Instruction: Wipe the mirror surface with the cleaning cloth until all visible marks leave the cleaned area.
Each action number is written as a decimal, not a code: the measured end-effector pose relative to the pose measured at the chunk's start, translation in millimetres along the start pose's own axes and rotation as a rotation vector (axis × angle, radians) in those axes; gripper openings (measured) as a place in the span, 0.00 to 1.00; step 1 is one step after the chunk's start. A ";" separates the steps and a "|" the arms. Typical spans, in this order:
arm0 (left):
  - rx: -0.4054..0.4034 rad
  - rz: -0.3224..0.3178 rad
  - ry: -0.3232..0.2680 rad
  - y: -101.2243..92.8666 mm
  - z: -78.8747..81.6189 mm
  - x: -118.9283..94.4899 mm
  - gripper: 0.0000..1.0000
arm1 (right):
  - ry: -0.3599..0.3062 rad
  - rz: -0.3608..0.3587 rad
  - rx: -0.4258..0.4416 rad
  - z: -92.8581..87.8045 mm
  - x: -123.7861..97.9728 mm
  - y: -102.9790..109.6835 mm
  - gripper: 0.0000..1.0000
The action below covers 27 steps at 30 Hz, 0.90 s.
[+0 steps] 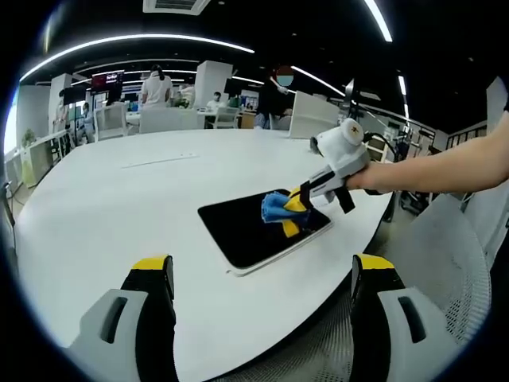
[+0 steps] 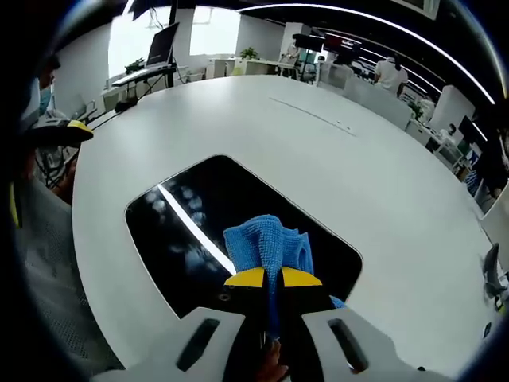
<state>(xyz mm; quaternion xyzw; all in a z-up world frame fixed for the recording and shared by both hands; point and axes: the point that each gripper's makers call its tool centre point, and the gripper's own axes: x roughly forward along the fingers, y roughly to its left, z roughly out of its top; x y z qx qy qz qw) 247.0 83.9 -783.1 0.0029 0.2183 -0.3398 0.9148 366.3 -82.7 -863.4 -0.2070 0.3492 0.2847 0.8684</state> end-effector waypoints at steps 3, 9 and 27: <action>0.001 -0.003 0.004 -0.4 -0.6 0.5 0.92 | -0.005 0.001 0.014 -2.1 -0.3 -1.9 0.00; -0.003 0.011 0.000 2.6 -0.3 1.0 0.92 | -0.006 0.000 0.007 -5.2 -1.7 -6.8 0.00; -0.004 0.019 -0.011 3.6 1.1 1.4 0.92 | 0.007 -0.045 0.043 -31.1 -20.3 -30.8 0.00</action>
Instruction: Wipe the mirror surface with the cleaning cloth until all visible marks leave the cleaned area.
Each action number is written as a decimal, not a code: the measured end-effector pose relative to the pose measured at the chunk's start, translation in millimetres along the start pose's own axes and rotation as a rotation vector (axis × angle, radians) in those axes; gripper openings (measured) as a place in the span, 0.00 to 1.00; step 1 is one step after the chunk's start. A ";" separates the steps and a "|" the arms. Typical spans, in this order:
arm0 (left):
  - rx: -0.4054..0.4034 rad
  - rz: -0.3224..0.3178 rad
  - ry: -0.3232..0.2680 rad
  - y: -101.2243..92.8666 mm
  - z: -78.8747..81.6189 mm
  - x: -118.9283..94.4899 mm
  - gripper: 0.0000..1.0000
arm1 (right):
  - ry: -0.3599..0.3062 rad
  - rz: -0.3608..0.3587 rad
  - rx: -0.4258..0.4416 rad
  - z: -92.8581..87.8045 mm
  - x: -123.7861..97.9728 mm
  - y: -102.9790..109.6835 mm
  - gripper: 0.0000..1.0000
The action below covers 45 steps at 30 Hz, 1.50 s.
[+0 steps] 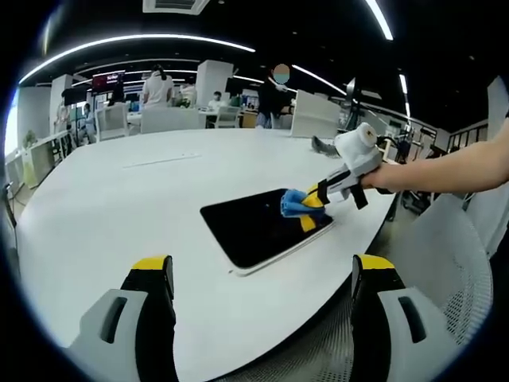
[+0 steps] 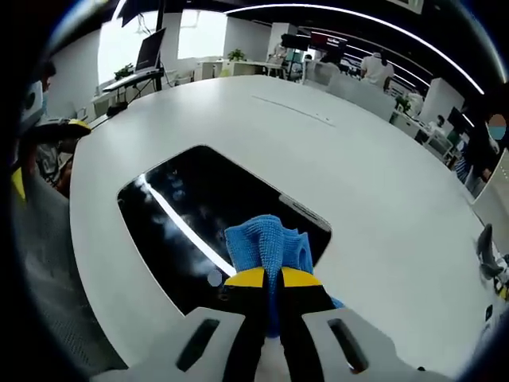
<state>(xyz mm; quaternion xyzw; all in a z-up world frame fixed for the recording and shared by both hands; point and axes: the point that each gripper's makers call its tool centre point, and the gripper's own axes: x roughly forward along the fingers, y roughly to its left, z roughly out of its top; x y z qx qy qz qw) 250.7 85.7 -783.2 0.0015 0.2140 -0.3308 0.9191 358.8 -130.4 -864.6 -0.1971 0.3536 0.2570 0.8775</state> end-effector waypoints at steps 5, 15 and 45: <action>-0.003 0.006 -0.005 0.3 0.8 -0.9 0.92 | 0.002 0.000 0.021 -2.2 -1.3 -2.4 0.00; -0.007 0.012 0.002 1.6 -0.7 -1.3 0.92 | -0.056 0.013 0.133 -3.3 -2.0 -2.3 0.00; -0.005 0.003 -0.005 1.4 0.4 -2.1 0.92 | -0.022 0.072 0.031 -21.6 -26.2 32.4 0.00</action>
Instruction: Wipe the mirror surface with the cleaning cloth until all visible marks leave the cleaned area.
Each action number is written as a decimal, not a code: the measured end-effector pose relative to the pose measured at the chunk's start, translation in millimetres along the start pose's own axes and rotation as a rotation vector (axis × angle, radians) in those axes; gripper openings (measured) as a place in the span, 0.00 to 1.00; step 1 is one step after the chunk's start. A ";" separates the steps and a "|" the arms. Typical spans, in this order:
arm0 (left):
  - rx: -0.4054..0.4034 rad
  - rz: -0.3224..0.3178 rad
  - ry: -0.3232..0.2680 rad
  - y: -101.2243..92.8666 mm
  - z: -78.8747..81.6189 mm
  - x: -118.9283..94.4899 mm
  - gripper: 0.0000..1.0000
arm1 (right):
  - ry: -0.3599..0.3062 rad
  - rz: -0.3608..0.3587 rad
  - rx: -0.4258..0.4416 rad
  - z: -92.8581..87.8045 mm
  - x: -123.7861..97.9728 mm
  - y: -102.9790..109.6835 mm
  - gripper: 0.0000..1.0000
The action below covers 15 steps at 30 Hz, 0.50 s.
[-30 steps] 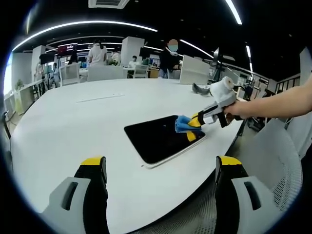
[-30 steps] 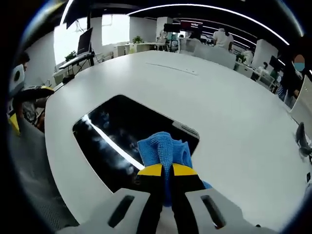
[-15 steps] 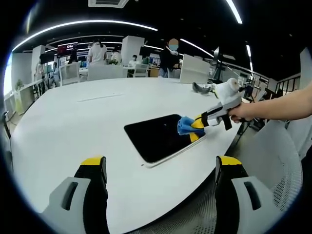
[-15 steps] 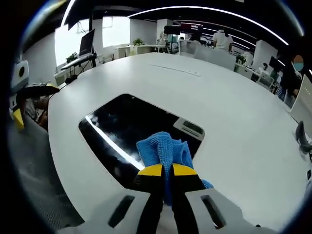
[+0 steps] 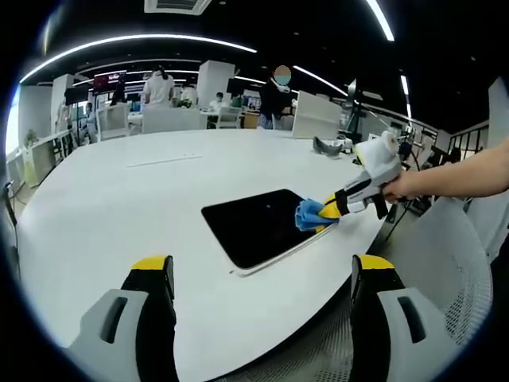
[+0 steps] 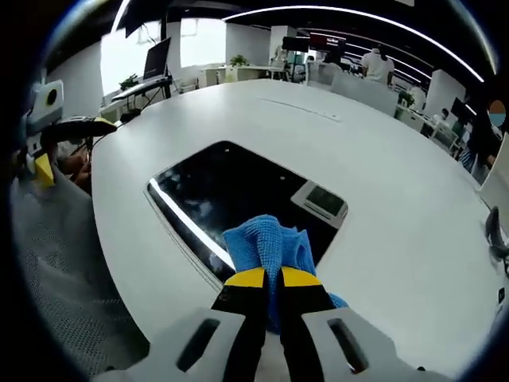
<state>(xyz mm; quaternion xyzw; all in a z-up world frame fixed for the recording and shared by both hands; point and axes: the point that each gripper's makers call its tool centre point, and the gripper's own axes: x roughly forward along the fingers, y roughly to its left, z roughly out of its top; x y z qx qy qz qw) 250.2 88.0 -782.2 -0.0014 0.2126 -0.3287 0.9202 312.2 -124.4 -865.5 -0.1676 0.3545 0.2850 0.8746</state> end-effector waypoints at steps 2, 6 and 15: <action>0.000 0.000 -0.002 -0.1 0.2 -0.3 0.92 | 0.005 0.005 -0.011 -0.9 -1.6 2.2 0.00; 0.000 0.000 -0.005 0.0 0.7 -0.5 0.92 | -0.005 0.004 -0.038 -1.0 -2.0 2.5 0.00; -0.001 0.001 -0.012 -0.1 2.3 -0.7 0.92 | -0.033 0.045 -0.055 0.4 -2.2 2.7 0.00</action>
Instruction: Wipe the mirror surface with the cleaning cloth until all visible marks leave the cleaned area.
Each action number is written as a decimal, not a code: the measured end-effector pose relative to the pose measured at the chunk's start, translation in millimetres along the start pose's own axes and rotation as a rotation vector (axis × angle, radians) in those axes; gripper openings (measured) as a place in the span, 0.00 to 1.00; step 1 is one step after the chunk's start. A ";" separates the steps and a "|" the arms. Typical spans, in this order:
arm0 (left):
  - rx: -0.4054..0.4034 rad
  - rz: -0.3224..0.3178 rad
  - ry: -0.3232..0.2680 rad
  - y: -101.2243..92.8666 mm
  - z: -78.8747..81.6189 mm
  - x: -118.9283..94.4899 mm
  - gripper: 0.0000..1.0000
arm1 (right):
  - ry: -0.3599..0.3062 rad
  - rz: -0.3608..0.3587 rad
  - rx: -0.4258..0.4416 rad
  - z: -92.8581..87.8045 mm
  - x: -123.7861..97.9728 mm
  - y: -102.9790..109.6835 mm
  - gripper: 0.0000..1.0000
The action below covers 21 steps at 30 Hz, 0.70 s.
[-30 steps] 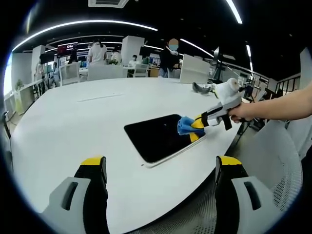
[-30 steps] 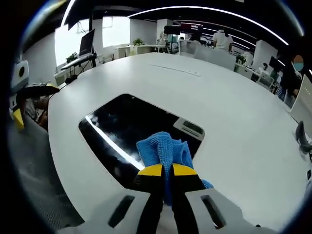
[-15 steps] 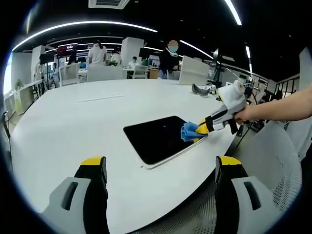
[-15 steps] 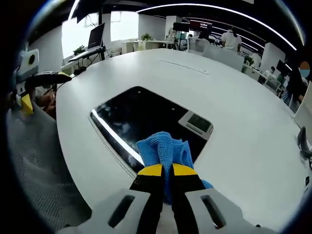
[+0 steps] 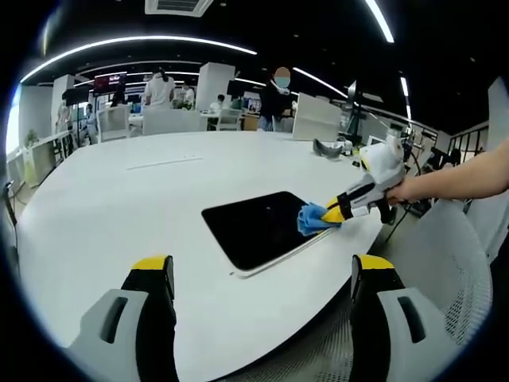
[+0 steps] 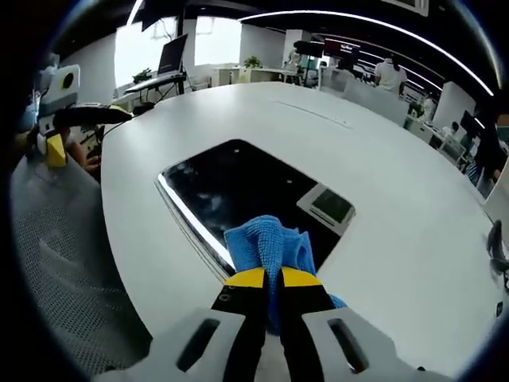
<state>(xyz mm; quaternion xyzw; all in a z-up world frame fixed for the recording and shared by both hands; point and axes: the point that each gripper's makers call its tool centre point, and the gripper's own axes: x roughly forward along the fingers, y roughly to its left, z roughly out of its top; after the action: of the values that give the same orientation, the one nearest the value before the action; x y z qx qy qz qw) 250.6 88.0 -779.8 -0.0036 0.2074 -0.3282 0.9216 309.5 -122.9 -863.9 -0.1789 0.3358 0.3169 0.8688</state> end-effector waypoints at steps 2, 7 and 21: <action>-0.001 0.000 -0.002 -0.1 0.4 0.1 0.92 | -0.006 0.007 -0.002 0.3 0.2 0.7 0.00; 0.002 0.000 -0.001 -0.5 0.5 0.3 0.92 | -0.012 0.026 -0.034 1.2 1.3 2.0 0.00; 0.001 -0.002 0.001 -0.7 -0.4 -0.5 0.92 | -0.031 0.058 -0.035 5.8 5.0 8.7 0.00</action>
<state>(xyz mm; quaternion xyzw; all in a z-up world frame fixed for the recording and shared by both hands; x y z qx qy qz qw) 249.6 87.8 -779.9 -0.0030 0.2075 -0.3293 0.9211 309.2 -111.3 -864.2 -0.1792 0.3219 0.3506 0.8610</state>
